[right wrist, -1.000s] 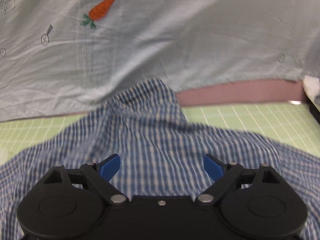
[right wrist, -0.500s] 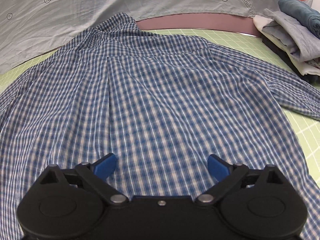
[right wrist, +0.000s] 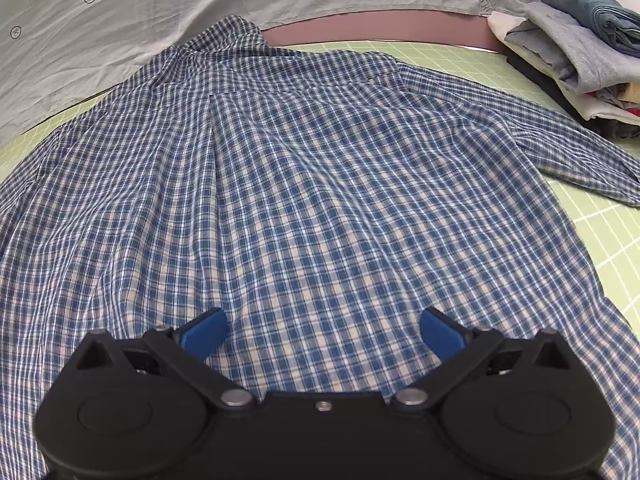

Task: Fold clothes

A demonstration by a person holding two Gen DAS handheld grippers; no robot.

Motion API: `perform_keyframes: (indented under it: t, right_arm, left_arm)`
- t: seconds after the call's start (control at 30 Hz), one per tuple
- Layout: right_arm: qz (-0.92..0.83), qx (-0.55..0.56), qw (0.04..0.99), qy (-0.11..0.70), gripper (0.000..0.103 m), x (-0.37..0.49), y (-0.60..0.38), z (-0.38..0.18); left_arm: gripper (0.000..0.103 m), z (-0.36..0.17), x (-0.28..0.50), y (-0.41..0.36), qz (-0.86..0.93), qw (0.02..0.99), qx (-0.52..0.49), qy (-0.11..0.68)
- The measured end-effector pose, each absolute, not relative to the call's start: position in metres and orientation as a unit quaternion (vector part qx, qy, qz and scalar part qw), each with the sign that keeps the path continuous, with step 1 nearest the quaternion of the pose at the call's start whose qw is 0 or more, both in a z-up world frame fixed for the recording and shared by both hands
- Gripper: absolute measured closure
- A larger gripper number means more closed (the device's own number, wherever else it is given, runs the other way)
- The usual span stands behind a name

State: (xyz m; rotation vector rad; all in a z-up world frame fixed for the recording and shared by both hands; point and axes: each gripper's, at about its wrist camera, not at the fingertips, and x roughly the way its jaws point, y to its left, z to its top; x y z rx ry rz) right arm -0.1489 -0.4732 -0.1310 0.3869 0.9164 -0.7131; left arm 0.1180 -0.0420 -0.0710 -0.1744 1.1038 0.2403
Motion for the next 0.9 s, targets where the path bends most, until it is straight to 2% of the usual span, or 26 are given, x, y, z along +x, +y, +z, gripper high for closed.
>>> perform_keyframes:
  t: [0.13, 0.23, 0.3, 0.33, 0.4, 0.43, 0.5, 0.6, 0.9]
  right_arm:
    - [-0.336, 0.183, 0.817, 0.431, 0.000, -0.148, -0.473, -0.131]
    - [-0.337, 0.183, 0.817, 0.431, 0.000, -0.148, -0.473, -0.131]
    - [-0.337, 0.184, 0.817, 0.430, 0.000, -0.149, -0.473, -0.132]
    - [-0.337, 0.184, 0.817, 0.430, 0.000, -0.149, -0.473, -0.132]
    - [-0.338, 0.186, 0.816, 0.431, 0.000, -0.149, -0.473, -0.131]
    - [-0.338, 0.187, 0.815, 0.432, 0.000, -0.149, -0.474, -0.131]
    - [-0.339, 0.188, 0.814, 0.432, 0.000, -0.148, -0.474, -0.131]
    - [-0.339, 0.188, 0.815, 0.430, 0.000, -0.148, -0.474, -0.132]
    - [-0.339, 0.188, 0.817, 0.426, 0.000, -0.149, -0.476, -0.132]
  left_arm:
    - [0.000, -0.073, 0.119, -0.046, 0.100, 0.847, -0.062, 0.519]
    - [0.008, -0.074, 0.121, -0.048, 0.089, 0.851, -0.047, 0.516]
    - [0.025, -0.074, 0.121, -0.049, 0.085, 0.851, -0.048, 0.515]
    - [0.029, -0.074, 0.122, -0.050, 0.083, 0.852, -0.049, 0.515]
    - [0.053, -0.071, 0.122, -0.050, 0.078, 0.853, -0.062, 0.512]
    - [0.059, -0.069, 0.122, -0.053, 0.073, 0.855, -0.063, 0.509]
    - [0.093, -0.064, 0.123, -0.060, 0.050, 0.861, -0.061, 0.503]
    - [0.098, -0.053, 0.123, -0.079, 0.019, 0.870, -0.047, 0.491]
    - [0.100, -0.012, 0.109, -0.166, -0.126, 0.883, -0.029, 0.451]
